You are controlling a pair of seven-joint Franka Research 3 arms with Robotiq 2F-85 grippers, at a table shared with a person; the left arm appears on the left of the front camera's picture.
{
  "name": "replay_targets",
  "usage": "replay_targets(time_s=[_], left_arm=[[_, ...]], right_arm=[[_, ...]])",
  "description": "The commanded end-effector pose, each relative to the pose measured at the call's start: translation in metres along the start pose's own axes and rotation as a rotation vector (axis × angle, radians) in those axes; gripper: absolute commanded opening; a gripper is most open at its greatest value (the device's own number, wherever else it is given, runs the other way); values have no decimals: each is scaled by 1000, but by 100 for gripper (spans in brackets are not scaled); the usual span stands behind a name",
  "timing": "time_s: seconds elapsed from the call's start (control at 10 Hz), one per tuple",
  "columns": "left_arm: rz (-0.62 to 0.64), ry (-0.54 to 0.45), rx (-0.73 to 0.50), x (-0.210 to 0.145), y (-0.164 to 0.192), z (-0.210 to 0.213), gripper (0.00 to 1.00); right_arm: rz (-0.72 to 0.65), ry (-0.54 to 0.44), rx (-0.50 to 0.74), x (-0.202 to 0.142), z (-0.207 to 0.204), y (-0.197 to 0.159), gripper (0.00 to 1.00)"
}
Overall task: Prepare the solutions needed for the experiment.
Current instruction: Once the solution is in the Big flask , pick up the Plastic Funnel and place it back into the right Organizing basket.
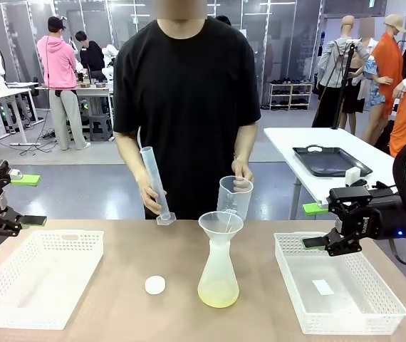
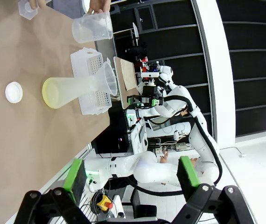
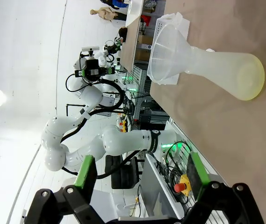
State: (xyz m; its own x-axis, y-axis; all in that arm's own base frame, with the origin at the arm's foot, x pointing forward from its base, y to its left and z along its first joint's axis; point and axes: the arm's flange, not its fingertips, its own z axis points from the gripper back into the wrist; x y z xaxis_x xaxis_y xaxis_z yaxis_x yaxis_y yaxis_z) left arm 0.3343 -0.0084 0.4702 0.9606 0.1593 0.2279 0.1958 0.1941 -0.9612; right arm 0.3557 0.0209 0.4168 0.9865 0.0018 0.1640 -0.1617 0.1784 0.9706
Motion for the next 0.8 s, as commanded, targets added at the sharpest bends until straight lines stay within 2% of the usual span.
replay_targets(time_s=[0.0,0.2,0.3,0.5,0.7], left_arm=[[-3,2,-17,1,-1,-1,100],[-3,2,-17,1,-1,-1,100],[-3,2,-17,1,-1,-1,100],[-3,2,-17,1,-1,-1,100],[-3,2,-17,1,-1,-1,100]], right_arm=[[6,-2,6,0,0,1,98],[0,0,0,0,0,0,98],[28,-49,-80,4,-2,5,98],[139,-61,-316,24,-15,31,98],[229,-63,-490,47,-39,65,98]])
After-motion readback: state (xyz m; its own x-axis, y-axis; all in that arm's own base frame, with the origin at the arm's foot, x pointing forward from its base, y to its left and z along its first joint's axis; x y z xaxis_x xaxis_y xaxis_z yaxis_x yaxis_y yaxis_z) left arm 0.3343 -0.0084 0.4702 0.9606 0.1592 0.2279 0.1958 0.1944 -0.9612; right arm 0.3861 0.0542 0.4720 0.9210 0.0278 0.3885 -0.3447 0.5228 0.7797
